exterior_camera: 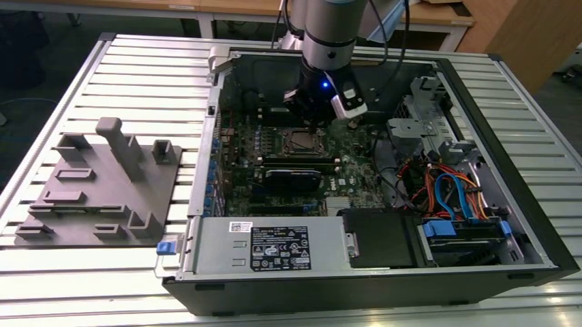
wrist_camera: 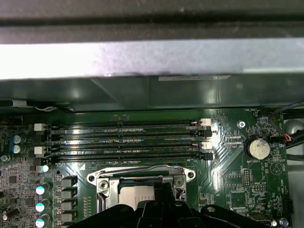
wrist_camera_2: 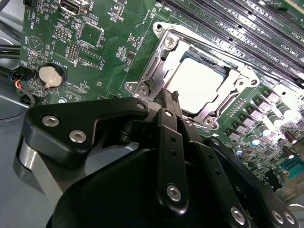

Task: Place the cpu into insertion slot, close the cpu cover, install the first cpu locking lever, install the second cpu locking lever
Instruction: 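Install the second cpu locking lever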

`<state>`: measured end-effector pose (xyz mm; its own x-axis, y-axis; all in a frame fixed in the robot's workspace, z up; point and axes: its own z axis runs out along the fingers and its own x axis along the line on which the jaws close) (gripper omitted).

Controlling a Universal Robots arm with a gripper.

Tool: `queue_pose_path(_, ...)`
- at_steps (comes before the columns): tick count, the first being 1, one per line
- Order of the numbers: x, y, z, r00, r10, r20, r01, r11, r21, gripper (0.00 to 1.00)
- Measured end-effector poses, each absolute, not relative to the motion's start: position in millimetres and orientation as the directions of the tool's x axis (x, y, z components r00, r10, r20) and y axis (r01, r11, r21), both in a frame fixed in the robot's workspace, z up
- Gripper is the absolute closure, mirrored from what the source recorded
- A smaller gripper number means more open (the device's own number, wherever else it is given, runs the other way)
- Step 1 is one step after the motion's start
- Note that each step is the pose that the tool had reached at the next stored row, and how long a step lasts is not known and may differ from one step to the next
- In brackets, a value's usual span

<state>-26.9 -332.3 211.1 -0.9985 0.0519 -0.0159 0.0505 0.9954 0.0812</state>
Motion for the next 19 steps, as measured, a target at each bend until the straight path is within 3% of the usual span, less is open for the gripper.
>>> queue_pose_path(19, -27.1, -337.0, 224.8, -0.999, 0.052, -0.016, 0.05, 0.996, 0.072, 0.9)
